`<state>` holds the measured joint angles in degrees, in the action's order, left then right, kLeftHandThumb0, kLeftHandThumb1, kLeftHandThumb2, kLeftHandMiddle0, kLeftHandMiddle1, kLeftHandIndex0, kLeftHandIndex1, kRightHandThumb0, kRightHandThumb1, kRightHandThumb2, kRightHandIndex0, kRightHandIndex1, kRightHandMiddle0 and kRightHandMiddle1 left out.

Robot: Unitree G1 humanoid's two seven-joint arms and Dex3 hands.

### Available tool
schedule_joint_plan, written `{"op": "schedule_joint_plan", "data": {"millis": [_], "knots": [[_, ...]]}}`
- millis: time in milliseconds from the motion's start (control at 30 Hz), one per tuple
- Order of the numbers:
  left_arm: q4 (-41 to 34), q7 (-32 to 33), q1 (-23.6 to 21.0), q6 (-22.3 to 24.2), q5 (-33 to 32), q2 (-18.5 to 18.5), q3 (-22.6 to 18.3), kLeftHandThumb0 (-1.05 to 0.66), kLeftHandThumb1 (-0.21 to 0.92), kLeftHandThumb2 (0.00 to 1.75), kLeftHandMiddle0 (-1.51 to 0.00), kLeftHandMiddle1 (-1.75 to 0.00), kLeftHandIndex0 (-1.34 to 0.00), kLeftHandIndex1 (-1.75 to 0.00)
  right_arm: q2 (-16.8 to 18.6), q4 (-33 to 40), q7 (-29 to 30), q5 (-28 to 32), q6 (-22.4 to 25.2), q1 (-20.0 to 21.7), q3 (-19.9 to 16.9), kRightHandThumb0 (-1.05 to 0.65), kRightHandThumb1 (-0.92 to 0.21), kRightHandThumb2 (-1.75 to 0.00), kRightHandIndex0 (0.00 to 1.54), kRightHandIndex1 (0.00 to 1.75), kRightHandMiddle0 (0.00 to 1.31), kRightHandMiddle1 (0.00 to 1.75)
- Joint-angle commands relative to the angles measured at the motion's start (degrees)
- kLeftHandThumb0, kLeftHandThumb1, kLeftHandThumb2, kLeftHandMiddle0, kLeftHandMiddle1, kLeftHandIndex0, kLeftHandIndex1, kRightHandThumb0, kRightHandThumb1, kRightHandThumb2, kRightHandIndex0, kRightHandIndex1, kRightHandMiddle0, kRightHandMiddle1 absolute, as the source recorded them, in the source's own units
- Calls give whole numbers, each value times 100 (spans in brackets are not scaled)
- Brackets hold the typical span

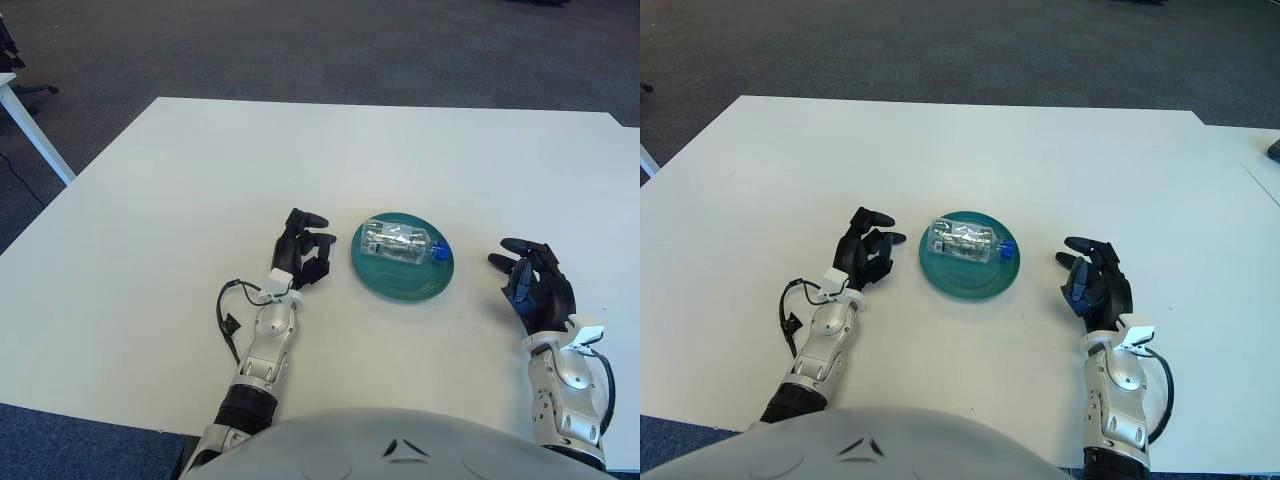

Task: Put the bottle into the plate.

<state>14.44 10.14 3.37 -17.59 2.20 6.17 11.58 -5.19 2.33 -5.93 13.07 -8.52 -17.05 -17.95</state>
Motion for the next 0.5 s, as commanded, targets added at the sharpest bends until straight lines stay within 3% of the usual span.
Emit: {"op": "schedule_joint_plan", "data": {"millis": [0, 467], "knots": [[120, 120, 275, 407, -71, 377, -25, -37, 78, 67, -67, -101, -34, -167, -18, -81, -27, 67, 206, -75, -3, -62, -81, -85, 53, 110, 18, 128], [-4, 228, 390, 500, -47, 403, 86, -36, 82, 62, -66, -101, -29, -170, 30, 11, -11, 3, 229, -108, 64, -57, -76, -90, 54, 112, 19, 129]]}}
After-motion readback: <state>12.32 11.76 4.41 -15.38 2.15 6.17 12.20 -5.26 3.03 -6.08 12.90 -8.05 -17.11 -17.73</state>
